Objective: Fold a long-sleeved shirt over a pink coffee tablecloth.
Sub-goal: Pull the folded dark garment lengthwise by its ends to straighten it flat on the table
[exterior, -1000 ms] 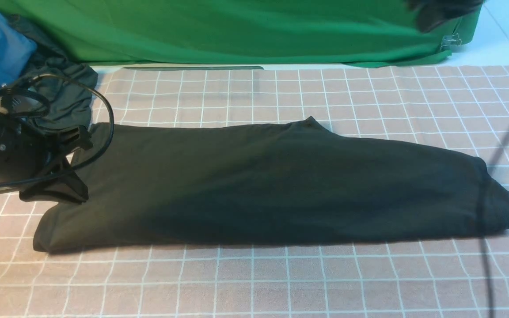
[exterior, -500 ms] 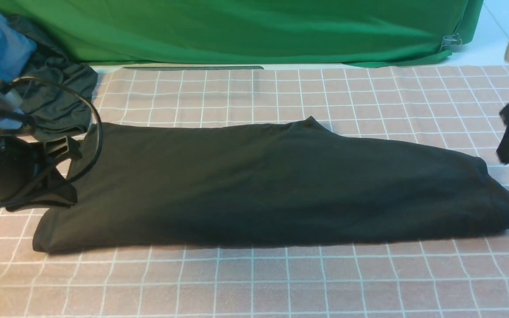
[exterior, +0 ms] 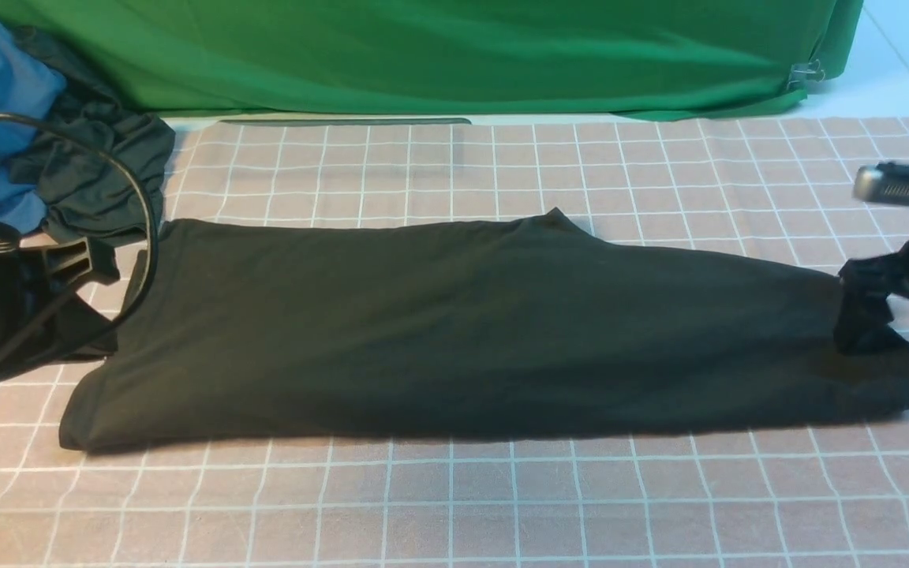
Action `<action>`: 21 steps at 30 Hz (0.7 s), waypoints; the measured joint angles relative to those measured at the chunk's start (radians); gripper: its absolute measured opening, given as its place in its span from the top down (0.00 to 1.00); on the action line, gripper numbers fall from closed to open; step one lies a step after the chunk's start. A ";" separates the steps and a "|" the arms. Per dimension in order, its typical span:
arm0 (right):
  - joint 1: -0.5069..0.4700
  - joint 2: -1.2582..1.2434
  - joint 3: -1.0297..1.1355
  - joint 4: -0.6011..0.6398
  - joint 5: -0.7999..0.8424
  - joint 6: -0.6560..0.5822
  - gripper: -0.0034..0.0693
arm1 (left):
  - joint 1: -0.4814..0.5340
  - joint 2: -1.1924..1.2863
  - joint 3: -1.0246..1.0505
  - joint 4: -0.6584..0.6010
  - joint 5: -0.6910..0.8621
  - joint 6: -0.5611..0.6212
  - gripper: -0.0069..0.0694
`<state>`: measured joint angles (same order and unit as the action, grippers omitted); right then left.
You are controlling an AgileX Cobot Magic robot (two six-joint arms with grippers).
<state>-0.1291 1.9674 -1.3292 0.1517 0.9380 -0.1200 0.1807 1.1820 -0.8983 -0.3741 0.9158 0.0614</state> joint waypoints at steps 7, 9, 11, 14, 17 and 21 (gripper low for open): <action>0.064 0.011 0.000 -0.008 -0.048 -0.007 0.10 | 0.000 0.000 0.000 0.000 0.023 0.000 0.89; 0.077 0.011 0.000 -0.011 -0.058 -0.009 0.22 | 0.000 0.000 0.000 -0.001 0.025 0.000 0.89; 0.084 0.011 0.000 -0.011 -0.065 -0.014 0.30 | 0.000 0.000 0.000 -0.002 0.026 0.001 0.89; 0.084 0.011 0.000 -0.024 -0.068 -0.016 0.35 | 0.000 0.000 0.000 -0.006 0.033 0.002 0.89; 0.085 0.011 0.000 -0.055 -0.068 -0.022 0.49 | 0.000 0.000 0.000 -0.008 0.034 0.002 0.89; 0.085 0.011 0.000 -0.057 -0.066 -0.060 0.77 | 0.000 0.000 0.001 -0.008 0.037 0.002 0.89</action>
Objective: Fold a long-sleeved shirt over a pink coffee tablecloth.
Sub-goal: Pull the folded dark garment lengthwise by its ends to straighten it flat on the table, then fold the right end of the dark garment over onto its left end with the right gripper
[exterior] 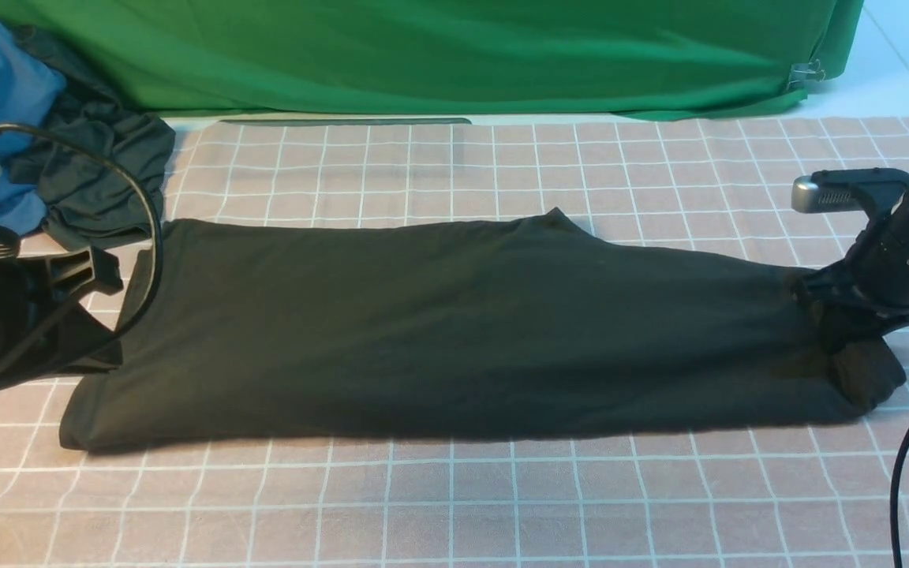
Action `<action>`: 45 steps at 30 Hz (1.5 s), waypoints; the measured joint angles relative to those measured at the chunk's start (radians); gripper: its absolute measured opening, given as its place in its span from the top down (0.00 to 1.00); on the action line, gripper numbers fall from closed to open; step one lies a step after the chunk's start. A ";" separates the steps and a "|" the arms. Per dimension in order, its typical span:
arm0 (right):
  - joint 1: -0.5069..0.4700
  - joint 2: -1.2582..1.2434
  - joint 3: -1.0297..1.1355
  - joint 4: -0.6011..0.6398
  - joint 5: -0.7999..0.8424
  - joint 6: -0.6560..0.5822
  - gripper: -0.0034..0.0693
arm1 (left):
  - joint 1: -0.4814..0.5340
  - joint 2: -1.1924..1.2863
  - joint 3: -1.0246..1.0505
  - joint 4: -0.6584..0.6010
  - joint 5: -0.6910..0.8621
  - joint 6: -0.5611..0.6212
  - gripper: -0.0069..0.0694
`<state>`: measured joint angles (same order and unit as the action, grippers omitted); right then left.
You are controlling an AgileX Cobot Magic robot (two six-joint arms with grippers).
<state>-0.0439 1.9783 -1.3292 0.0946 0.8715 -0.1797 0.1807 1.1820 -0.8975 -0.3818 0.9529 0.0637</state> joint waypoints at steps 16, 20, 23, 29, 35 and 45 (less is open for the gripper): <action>-0.061 -0.148 -0.131 -0.168 0.197 0.108 0.77 | 0.000 0.000 0.006 -0.026 -0.001 0.002 0.89; -0.015 -0.202 -0.194 -0.136 0.270 0.111 0.77 | 0.000 0.000 0.006 -0.032 -0.007 0.003 0.89; 0.044 -0.237 -0.259 -0.101 0.320 0.119 0.77 | 0.000 0.000 0.006 -0.045 -0.011 0.016 0.89; 0.189 -0.268 -0.383 0.005 0.344 0.135 0.77 | 0.000 0.000 0.007 -0.057 -0.026 0.024 0.89; 0.347 -0.253 -0.455 0.140 0.287 0.180 0.77 | 0.000 0.000 0.007 -0.070 -0.051 0.026 0.89; 0.537 -0.123 -0.459 0.350 0.045 0.214 0.77 | 0.000 0.000 0.007 -0.074 -0.085 0.028 0.89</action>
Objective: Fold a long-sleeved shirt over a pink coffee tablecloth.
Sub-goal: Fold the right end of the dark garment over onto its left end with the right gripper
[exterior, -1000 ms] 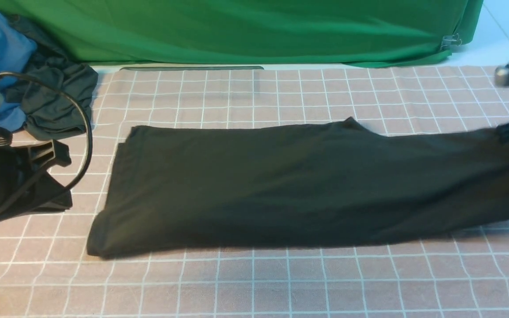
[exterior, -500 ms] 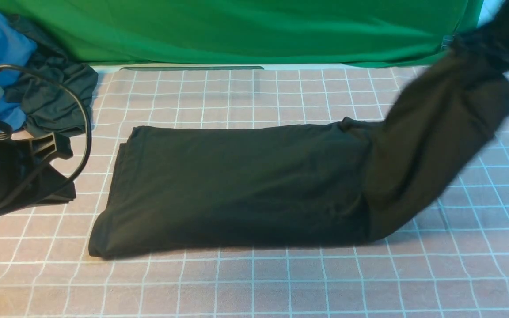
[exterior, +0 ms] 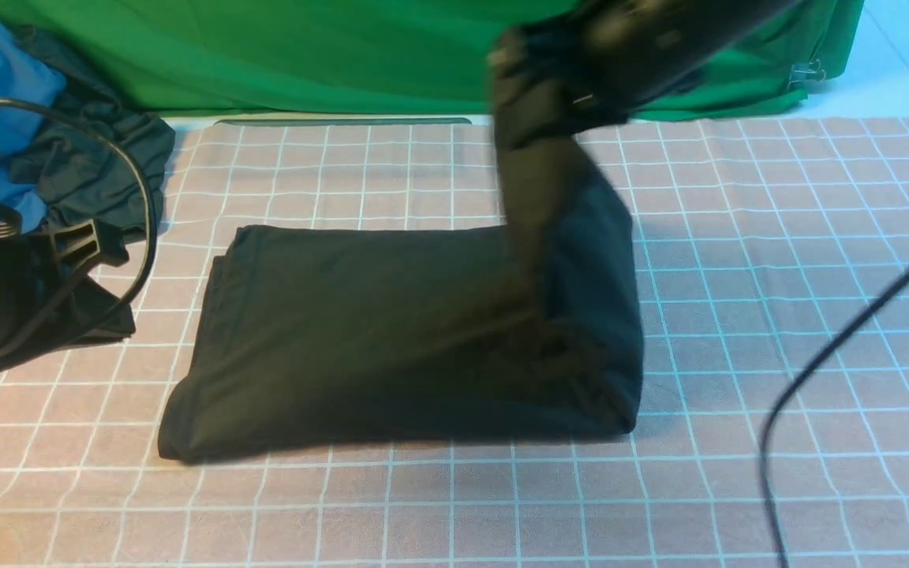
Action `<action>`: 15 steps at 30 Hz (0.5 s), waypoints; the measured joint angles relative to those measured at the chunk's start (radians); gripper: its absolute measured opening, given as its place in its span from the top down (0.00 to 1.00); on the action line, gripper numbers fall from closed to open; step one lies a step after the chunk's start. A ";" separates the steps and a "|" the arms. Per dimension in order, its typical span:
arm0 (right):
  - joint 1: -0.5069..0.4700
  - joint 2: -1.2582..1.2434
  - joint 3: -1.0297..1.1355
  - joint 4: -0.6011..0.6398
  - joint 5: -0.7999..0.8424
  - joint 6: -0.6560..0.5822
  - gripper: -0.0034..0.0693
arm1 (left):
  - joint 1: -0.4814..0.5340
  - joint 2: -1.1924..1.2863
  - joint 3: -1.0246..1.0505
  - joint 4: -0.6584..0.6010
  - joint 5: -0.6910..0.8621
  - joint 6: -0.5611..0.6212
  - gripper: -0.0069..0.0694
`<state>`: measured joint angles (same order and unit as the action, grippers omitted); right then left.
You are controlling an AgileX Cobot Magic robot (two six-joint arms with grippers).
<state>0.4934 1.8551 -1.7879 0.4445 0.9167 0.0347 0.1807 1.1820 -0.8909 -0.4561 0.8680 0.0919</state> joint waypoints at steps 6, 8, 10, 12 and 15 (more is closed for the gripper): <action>0.096 0.105 0.000 0.068 -0.128 0.004 0.77 | 0.000 0.000 0.000 0.000 -0.002 0.023 0.89; 0.119 0.130 0.000 0.089 -0.152 -0.002 0.77 | 0.000 0.000 0.000 0.000 -0.002 0.027 0.89; 0.144 0.153 0.000 0.109 -0.186 -0.008 0.77 | 0.000 0.000 0.000 0.000 -0.003 0.029 0.89; 0.167 0.174 0.000 0.129 -0.218 -0.011 0.77 | 0.000 0.000 0.000 0.000 -0.003 0.032 0.89; 0.192 0.194 0.000 0.159 -0.251 -0.011 0.77 | 0.000 0.000 0.000 0.000 -0.003 0.040 0.89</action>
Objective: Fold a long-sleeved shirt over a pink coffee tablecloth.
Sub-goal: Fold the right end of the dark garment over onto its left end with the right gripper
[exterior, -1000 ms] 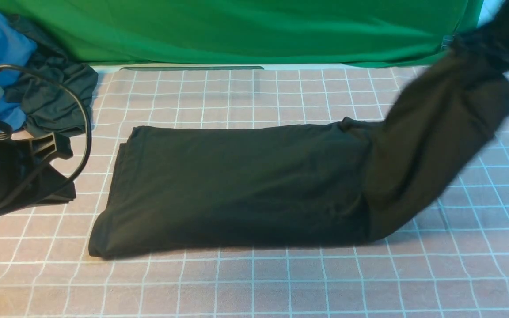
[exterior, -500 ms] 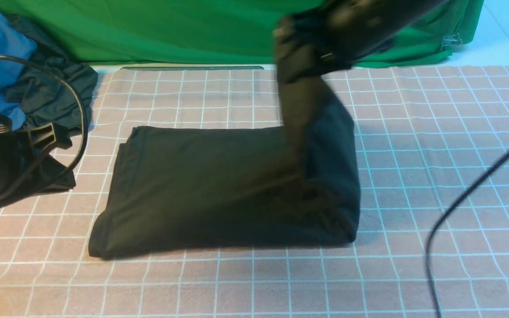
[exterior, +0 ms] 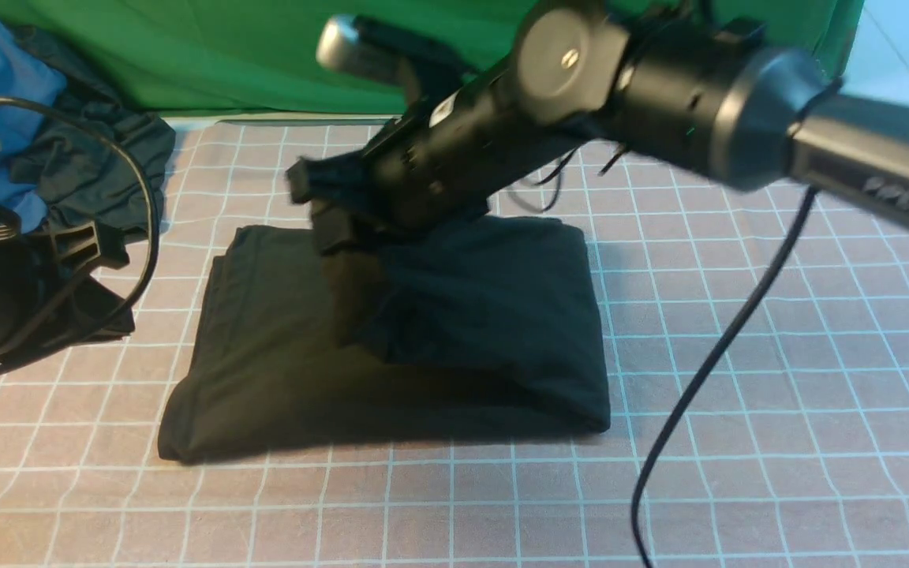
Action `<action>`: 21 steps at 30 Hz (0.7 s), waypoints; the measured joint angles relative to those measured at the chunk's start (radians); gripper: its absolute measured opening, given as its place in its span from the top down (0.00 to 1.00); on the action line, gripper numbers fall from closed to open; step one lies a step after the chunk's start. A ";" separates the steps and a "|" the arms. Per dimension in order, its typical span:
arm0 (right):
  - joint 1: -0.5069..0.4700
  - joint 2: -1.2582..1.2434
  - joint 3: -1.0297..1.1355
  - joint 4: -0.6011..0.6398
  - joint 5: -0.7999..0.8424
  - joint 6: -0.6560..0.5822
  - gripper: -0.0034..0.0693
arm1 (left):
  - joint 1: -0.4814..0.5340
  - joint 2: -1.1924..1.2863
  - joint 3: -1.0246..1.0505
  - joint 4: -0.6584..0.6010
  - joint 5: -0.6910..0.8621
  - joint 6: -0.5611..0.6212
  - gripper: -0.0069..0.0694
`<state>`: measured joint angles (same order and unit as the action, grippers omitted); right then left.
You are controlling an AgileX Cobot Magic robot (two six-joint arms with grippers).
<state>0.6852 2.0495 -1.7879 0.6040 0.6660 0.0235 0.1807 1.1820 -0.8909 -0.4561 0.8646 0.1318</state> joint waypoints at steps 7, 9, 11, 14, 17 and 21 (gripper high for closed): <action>0.035 0.009 -0.013 0.042 -0.045 -0.012 0.77 | 0.000 0.000 0.000 0.000 0.000 0.001 0.89; 0.040 0.010 -0.022 0.049 -0.055 -0.024 0.77 | 0.000 0.000 0.000 -0.001 -0.003 0.001 0.89; 0.042 0.019 -0.027 0.056 -0.067 -0.030 0.77 | 0.000 0.000 0.000 -0.001 -0.003 0.001 0.89; 0.042 0.044 -0.029 0.076 -0.081 -0.030 0.77 | 0.000 0.000 0.000 -0.001 -0.004 0.002 0.89; 0.049 0.081 -0.029 0.101 -0.116 -0.030 0.77 | 0.000 0.000 0.000 -0.002 -0.005 0.002 0.89; 0.062 0.116 -0.029 0.119 -0.178 -0.030 0.73 | 0.000 0.000 0.000 -0.002 -0.005 0.002 0.89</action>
<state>0.7470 2.1657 -1.8170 0.7233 0.4876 -0.0065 0.1807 1.1820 -0.8909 -0.4584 0.8593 0.1337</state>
